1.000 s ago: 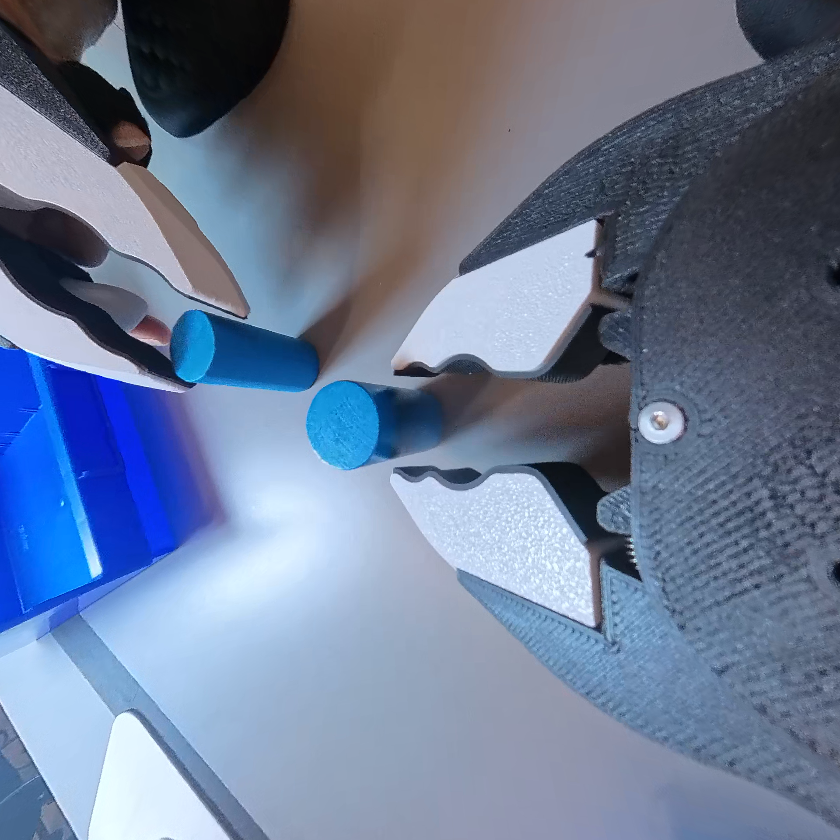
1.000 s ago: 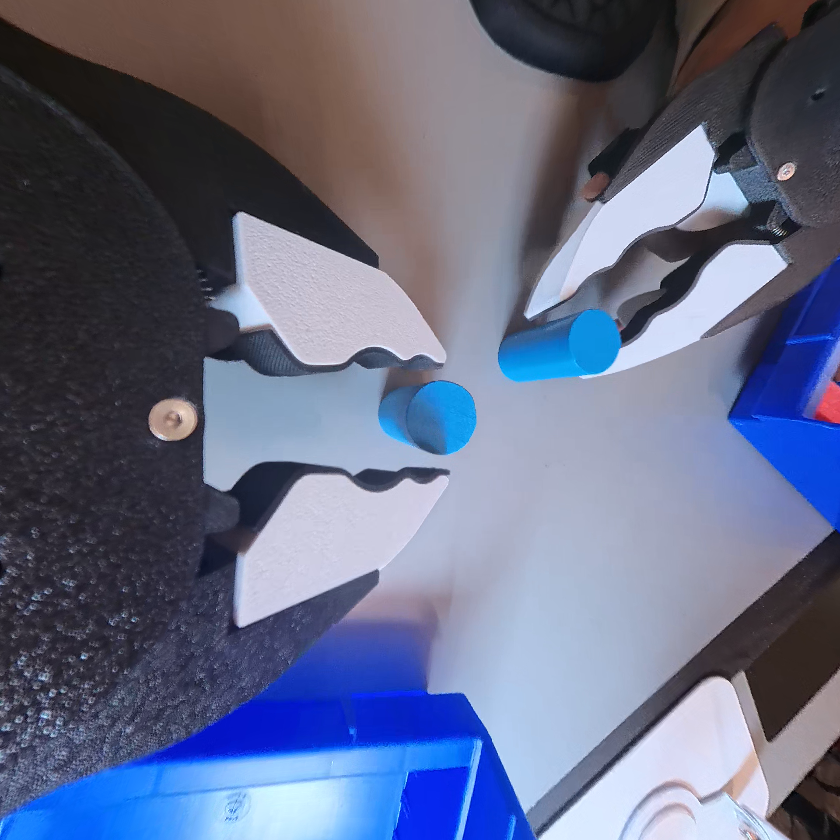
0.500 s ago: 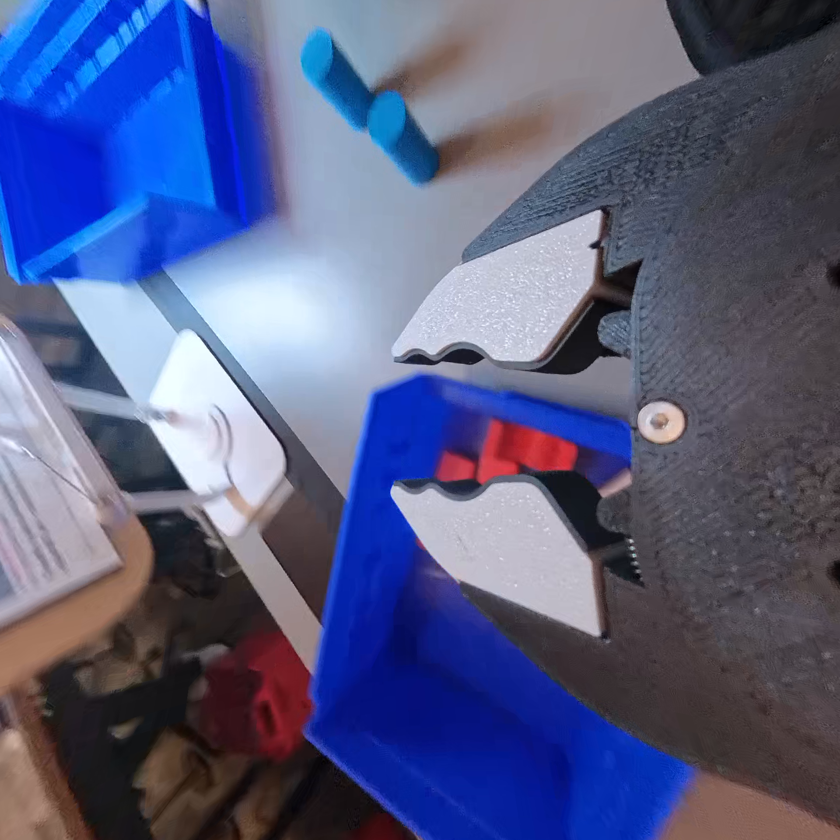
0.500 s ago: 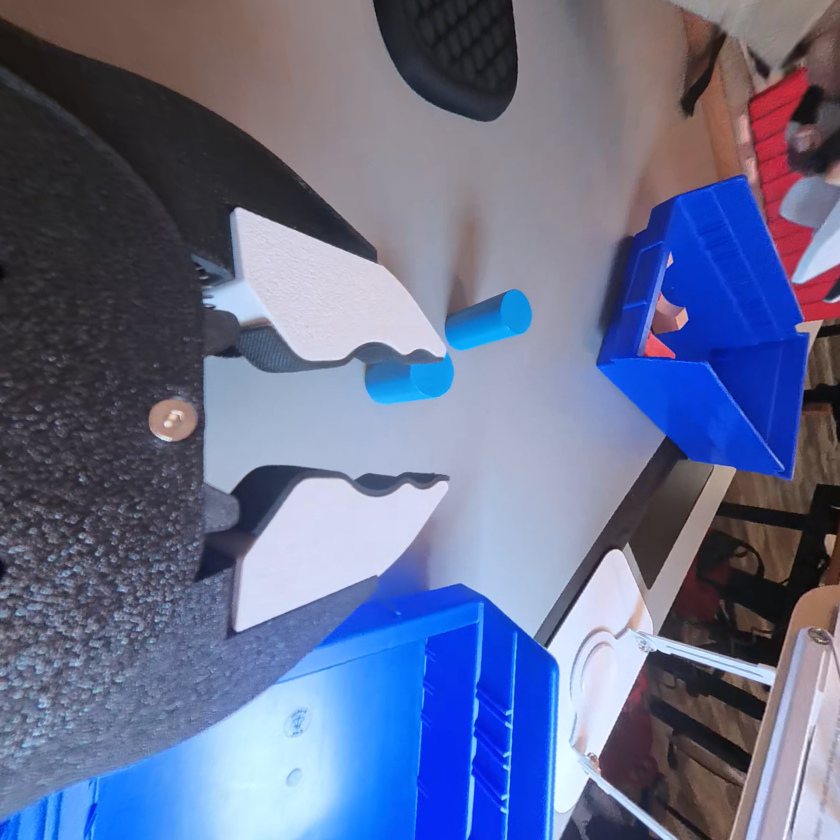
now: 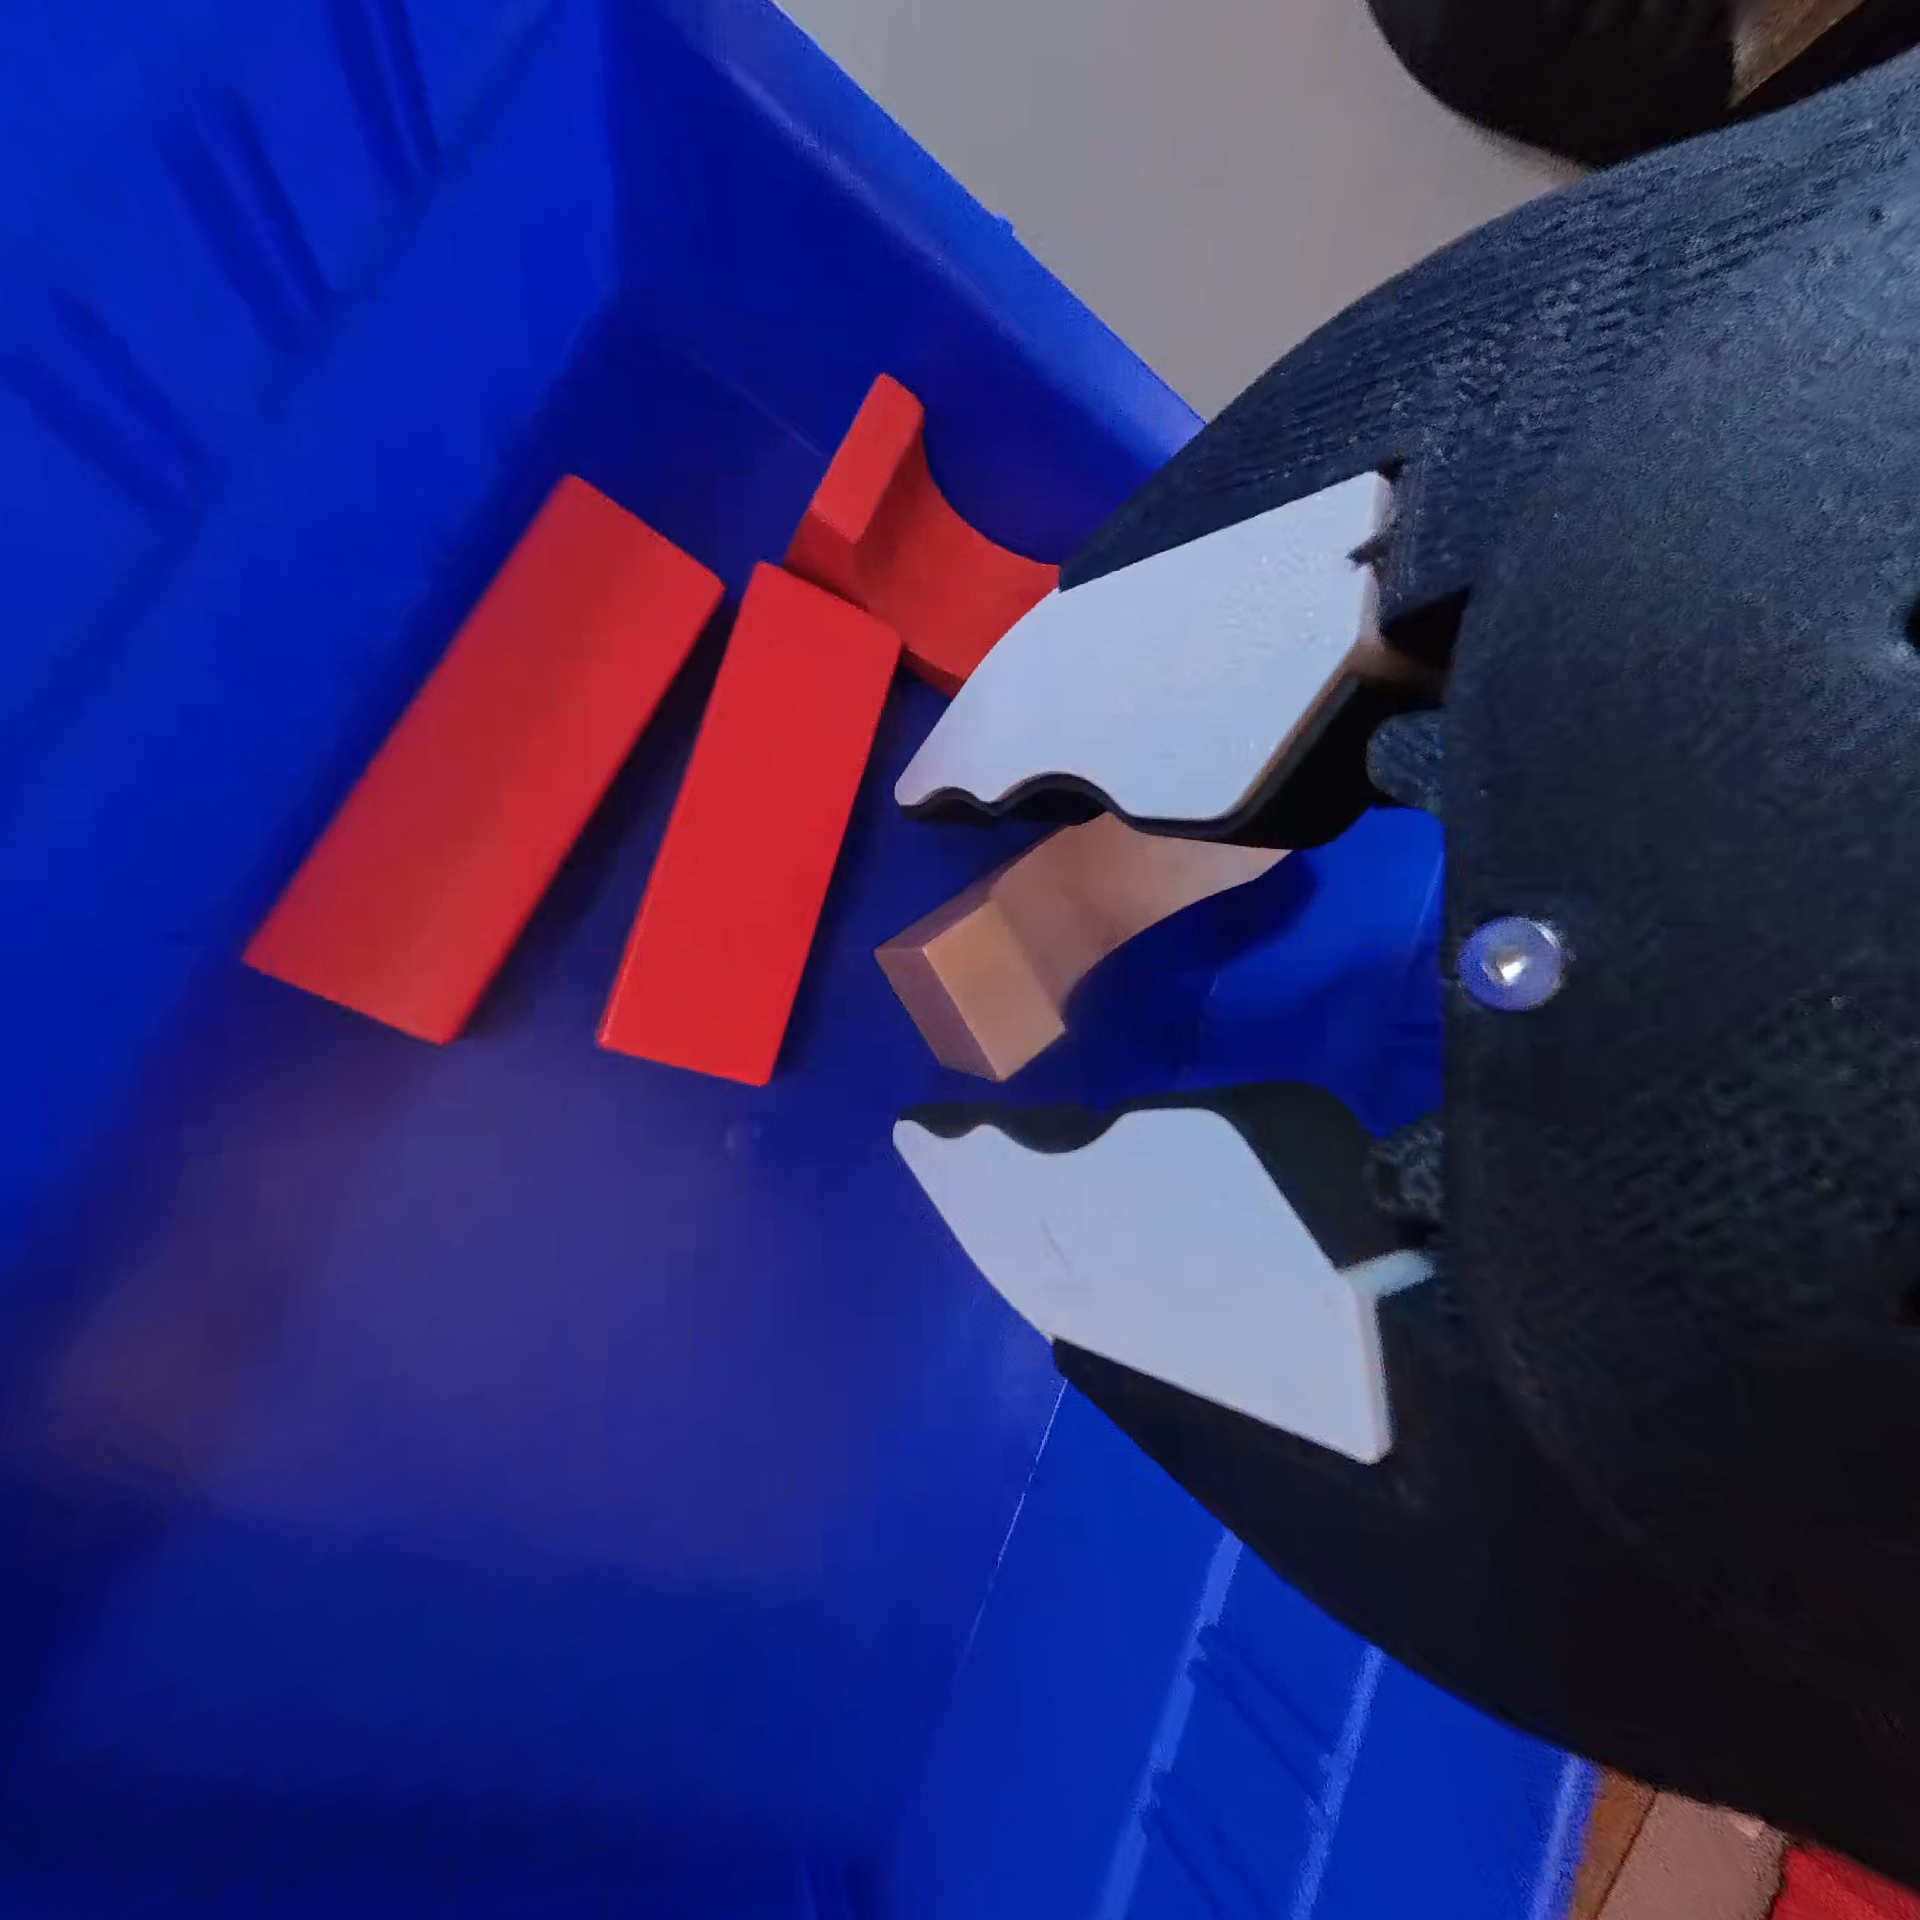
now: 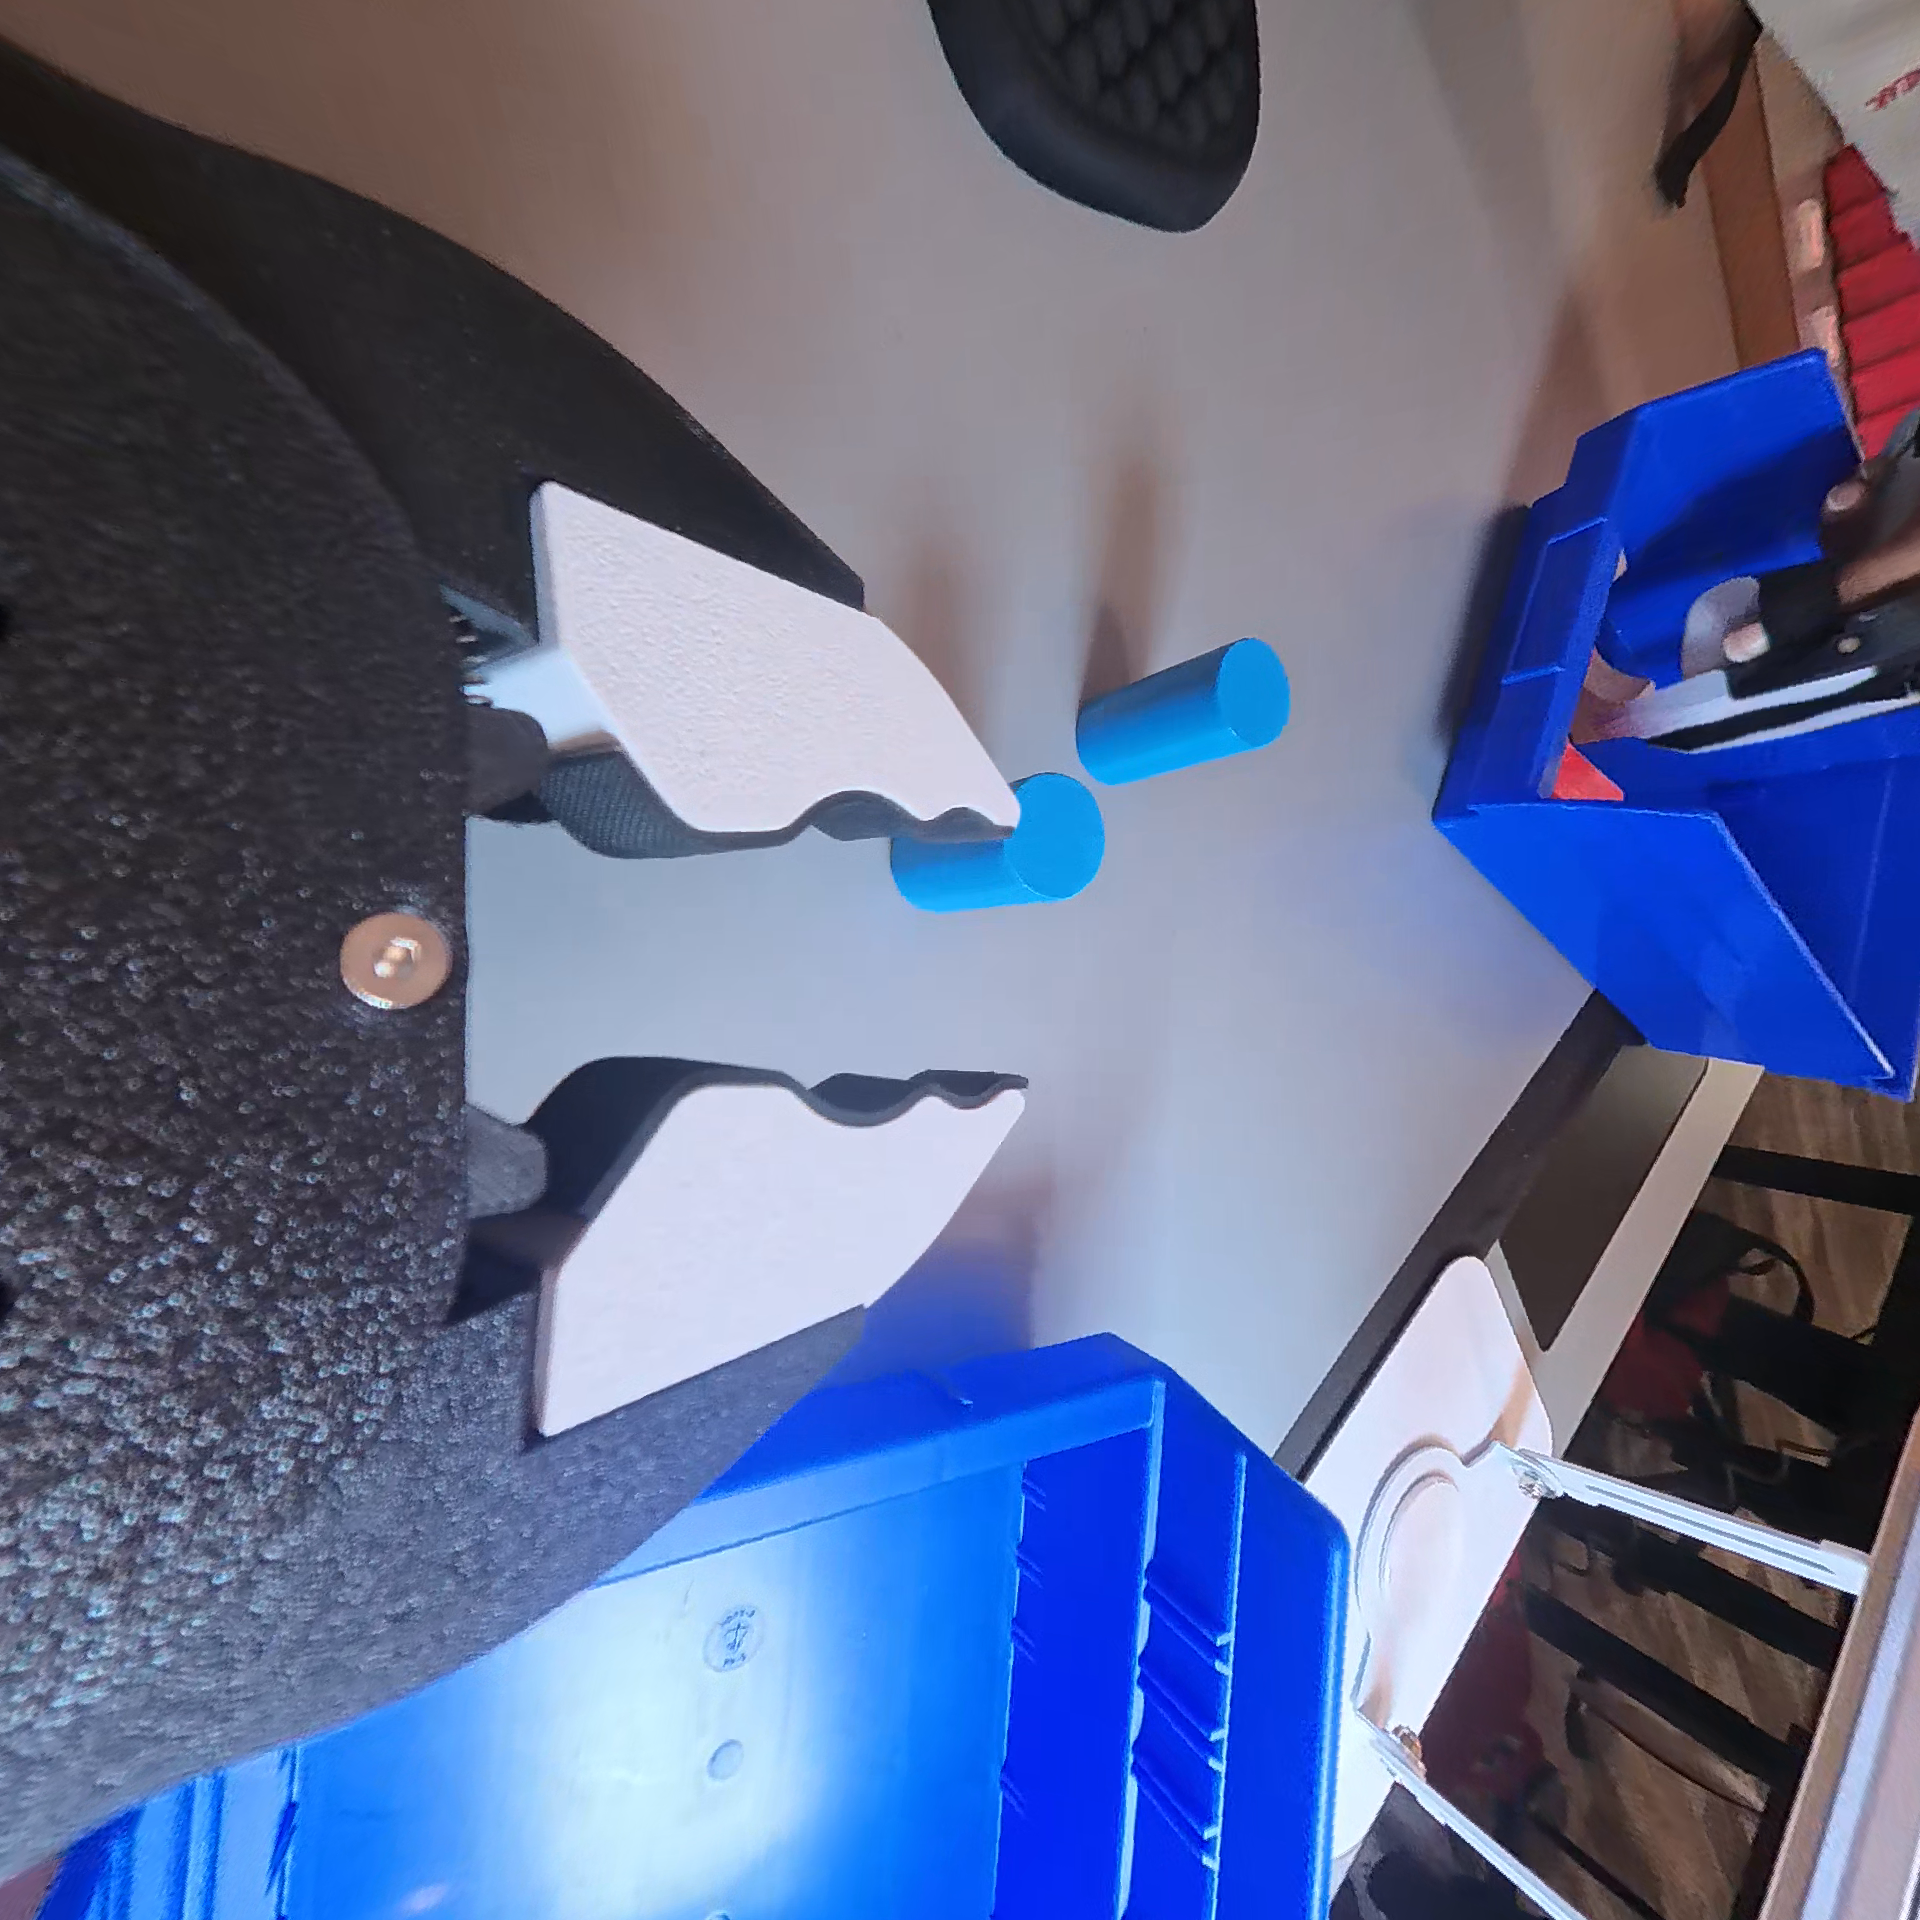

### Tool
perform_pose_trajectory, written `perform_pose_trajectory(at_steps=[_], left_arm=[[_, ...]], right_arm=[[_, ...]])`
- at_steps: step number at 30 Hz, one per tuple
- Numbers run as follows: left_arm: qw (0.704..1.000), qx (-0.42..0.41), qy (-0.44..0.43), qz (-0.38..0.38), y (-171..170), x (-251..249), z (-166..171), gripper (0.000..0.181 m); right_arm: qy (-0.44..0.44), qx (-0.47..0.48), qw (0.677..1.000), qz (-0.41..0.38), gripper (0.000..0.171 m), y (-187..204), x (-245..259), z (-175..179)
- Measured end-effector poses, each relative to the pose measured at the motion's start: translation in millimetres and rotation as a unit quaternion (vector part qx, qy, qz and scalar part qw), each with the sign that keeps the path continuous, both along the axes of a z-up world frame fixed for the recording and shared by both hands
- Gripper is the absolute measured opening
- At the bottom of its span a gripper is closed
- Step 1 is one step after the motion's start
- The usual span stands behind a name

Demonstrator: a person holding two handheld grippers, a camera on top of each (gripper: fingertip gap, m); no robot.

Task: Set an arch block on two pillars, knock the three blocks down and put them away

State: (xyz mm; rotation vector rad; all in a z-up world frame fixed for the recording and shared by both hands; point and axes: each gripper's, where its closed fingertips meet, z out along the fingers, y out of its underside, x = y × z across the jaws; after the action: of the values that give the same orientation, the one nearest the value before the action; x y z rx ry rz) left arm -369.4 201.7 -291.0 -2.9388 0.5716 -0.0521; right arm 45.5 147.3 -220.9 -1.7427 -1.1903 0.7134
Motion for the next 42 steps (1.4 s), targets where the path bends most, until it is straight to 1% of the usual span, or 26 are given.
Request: perform_pose_trajectory(at_steps=[1,5,8,10,13,16,17,18,20,23,27,30,32,34,38,40,42], left_arm=[[1.000,-0.014,0.003,0.000,-3.0,-1.7,-3.6,0.053],[0.999,-0.033,0.014,-0.006,-9.5,-6.1,-9.2,0.052],[0.999,0.000,0.019,-0.032,-7.1,-0.8,3.1,0.051],[0.998,0.014,-0.007,-0.053,-10.7,13.2,16.0,0.047],[0.995,-0.016,-0.049,-0.089,-29.8,34.7,23.1,0.039],[0.988,-0.077,-0.070,-0.110,-51.7,44.8,12.8,0.038],[0.988,-0.084,-0.069,-0.107,-52.9,44.2,8.1,0.032],[0.989,-0.088,-0.068,-0.098,-52.0,42.5,3.5,0.033],[0.988,-0.088,-0.101,-0.080,-48.8,47.5,2.3,0.032],[0.986,-0.107,-0.098,-0.082,-53.0,45.7,-6.7,0.026],[0.986,-0.114,-0.084,-0.092,-53.8,44.7,-7.3,0.025],[0.988,-0.104,-0.053,-0.104,-51.0,37.8,-3.4,0.015],[0.990,-0.077,-0.053,-0.107,-43.9,36.6,5.0,0.000],[0.991,-0.052,-0.062,-0.103,-37.5,36.3,15.9,0.000],[0.998,0.012,-0.032,-0.061,-14.3,18.7,27.2,0.020],[0.999,0.019,-0.021,-0.035,-8.7,10.6,23.8,0.031],[1.000,0.002,0.005,-0.016,-9.6,-0.3,13.0,0.042]], right_arm=[[-0.001,0.000,1.000,-0.001,0.042,0.1,1.1,-0.7],[0.000,-0.007,1.000,-0.002,0.041,1.4,3.3,-3.1],[-0.001,-0.006,1.000,-0.002,0.041,1.1,3.2,-2.8],[-0.001,-0.007,1.000,-0.001,0.041,0.7,2.3,-3.2],[-0.006,-0.012,1.000,0.001,0.041,-0.4,0.6,-6.0],[-0.012,-0.009,1.000,0.003,0.041,-2.5,-0.8,-7.3],[-0.013,-0.008,1.000,0.004,0.041,-3.2,-1.2,-7.3],[-0.014,-0.008,1.000,0.004,0.041,-3.6,-1.4,-7.4],[-0.016,-0.009,1.000,0.005,0.041,-3.7,-1.3,-8.4],[-0.020,-0.012,1.000,0.004,0.040,-3.0,-0.3,-11.1],[-0.026,-0.015,1.000,0.002,0.040,-1.7,1.2,-14.1],[-0.026,-0.014,1.000,0.001,0.040,-1.5,1.5,-13.8],[-0.026,-0.014,1.000,0.001,0.039,-1.6,1.5,-13.6],[-0.027,-0.015,1.000,0.002,0.040,-1.6,1.4,-14.1],[-0.031,-0.015,0.999,0.003,0.040,-2.5,0.6,-15.7],[-0.033,-0.015,0.999,0.005,0.040,-3.1,0.2,-16.2],[-0.034,-0.016,0.999,0.006,0.040,-3.5,-0.2,-17.1]])
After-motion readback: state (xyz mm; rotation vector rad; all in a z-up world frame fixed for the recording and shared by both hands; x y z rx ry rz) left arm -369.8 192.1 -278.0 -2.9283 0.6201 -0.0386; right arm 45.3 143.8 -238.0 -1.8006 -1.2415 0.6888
